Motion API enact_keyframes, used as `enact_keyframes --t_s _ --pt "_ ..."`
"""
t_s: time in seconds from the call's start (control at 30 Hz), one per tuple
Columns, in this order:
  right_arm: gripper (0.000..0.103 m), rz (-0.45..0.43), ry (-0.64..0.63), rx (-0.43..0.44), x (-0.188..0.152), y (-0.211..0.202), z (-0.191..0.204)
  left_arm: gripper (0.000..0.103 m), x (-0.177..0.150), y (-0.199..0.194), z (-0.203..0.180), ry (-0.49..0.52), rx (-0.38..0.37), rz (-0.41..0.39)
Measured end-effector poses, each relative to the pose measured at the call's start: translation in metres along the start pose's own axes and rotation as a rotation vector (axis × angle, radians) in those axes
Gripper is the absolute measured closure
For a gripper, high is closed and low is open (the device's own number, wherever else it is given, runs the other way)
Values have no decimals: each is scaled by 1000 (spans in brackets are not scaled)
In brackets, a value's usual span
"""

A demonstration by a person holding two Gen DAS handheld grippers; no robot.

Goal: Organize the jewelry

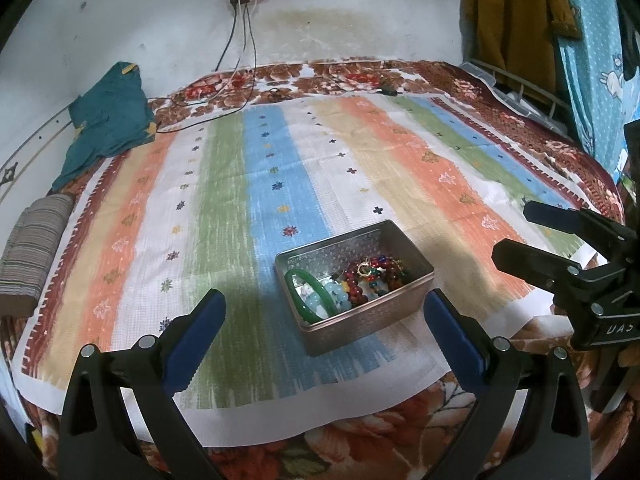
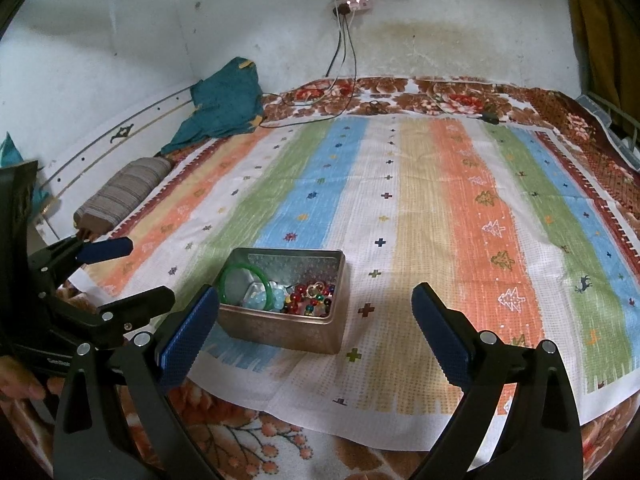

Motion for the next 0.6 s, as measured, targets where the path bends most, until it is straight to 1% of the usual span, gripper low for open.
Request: enact_keyframes --t_s 0.3,0.4,0.6 --pt "5 1 6 -2 -1 1 -2 6 0 1 -1 -1 -3 0" --pt "5 -1 7 -2 -1 1 -2 6 -1 1 -4 1 -29 8" --pt "5 -2 21 -6 -3 1 -8 6 0 2 -5 3 -24 9"
Point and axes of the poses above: each gripper's, at about its wrist camera, not at the fingertips, and y roughly the way its jaws point, z to its left, x to its top, the point moved 7 cm from there along y, roughly the way its jaws point, and after that the axes turned 9 degrees about x, right-handed, at the moved point
